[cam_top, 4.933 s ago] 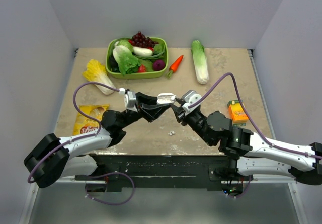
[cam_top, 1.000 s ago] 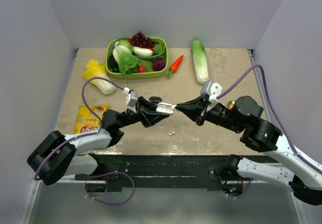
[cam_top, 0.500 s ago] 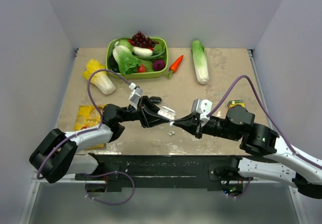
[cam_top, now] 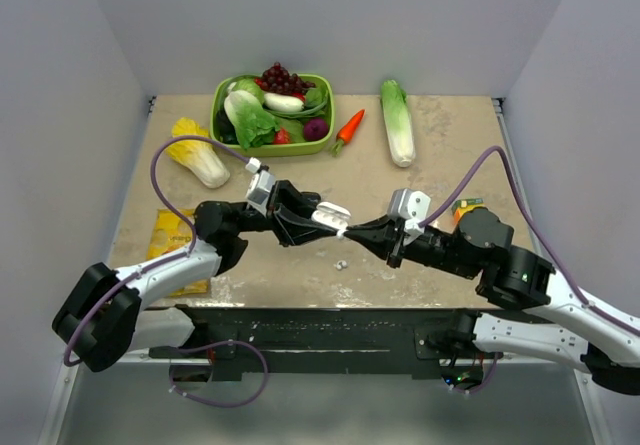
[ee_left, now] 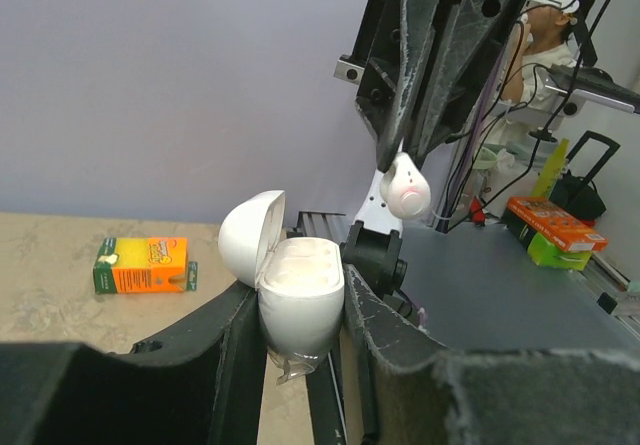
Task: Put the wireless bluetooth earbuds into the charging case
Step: Place the earbud in the charging case.
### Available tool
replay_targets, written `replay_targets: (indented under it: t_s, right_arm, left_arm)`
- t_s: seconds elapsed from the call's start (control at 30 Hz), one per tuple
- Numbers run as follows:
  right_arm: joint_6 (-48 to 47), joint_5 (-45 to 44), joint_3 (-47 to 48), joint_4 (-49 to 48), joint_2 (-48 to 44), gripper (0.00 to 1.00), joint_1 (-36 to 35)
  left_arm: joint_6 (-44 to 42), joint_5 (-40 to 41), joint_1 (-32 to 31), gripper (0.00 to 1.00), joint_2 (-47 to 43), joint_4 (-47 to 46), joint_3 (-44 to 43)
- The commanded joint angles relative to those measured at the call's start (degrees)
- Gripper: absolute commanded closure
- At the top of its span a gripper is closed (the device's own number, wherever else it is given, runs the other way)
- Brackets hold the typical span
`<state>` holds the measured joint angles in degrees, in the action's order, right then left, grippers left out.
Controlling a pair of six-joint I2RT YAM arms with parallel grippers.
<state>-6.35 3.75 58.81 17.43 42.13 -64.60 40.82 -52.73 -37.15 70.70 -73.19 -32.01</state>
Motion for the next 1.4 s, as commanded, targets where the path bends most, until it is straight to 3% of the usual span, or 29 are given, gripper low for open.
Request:
replay_targets:
  t_s: [0.0,1.37]
  right_arm:
    - [-1.03,-3.22,1.84,-4.07,0.67,1.00,-0.35]
    - [2.22,-9.98,-0.09,-5.56,4.80,1.00,-0.97]
  left_arm:
    - [-1.97,-1.23,-0.21,1.00,-1.52,-35.44,-2.97]
    - [-3.29,3.95,-1.35,1.00,-2.93,-35.36,-2.35]
